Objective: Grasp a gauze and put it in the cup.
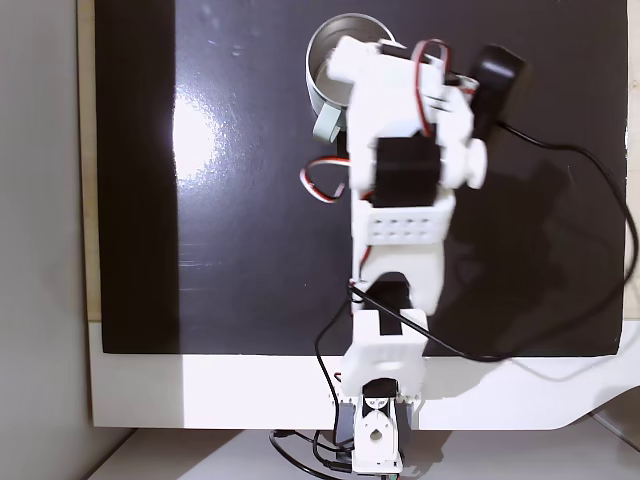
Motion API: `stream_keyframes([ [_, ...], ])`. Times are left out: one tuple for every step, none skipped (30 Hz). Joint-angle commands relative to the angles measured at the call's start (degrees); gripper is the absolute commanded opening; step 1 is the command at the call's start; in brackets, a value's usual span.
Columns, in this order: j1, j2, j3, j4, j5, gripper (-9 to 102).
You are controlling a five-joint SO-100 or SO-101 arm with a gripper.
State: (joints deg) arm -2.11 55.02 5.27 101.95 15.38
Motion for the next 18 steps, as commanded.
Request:
stream_keyframes([
  [-2.46,-0.35,-3.52,-2.55,0.62,0],
  [-2.81,-0.88,-3.52,-2.81,0.79,0],
  [-2.99,-1.49,-3.52,-2.90,0.88,0],
  [-3.08,-2.02,-3.52,-2.90,0.97,0],
  [-3.08,-2.64,-3.52,-2.99,0.97,0],
  [-2.90,-3.34,-3.52,-3.08,0.97,0],
  [-2.81,-4.04,-3.52,-3.16,0.97,0],
  [-2.64,-4.83,-3.60,-3.16,0.97,0],
  [-2.46,-5.71,-3.78,-3.16,0.97,0],
  [-2.29,-6.50,-3.87,-3.16,0.97,0],
  [-2.20,-7.21,-3.96,-3.16,0.97,0],
  [-2.11,-7.91,-4.04,-3.16,0.97,0],
  [-2.11,-8.53,-4.04,-3.08,0.97,0],
  [-2.02,-9.05,-4.04,-3.08,0.97,0],
  [-1.93,-9.58,-4.04,-3.08,0.97,0],
  [-1.76,-10.02,-4.31,-3.08,0.97,0],
  [-1.67,-10.46,-4.83,-3.08,0.97,0],
  [-1.58,-10.90,-5.19,-3.08,0.97,0],
])
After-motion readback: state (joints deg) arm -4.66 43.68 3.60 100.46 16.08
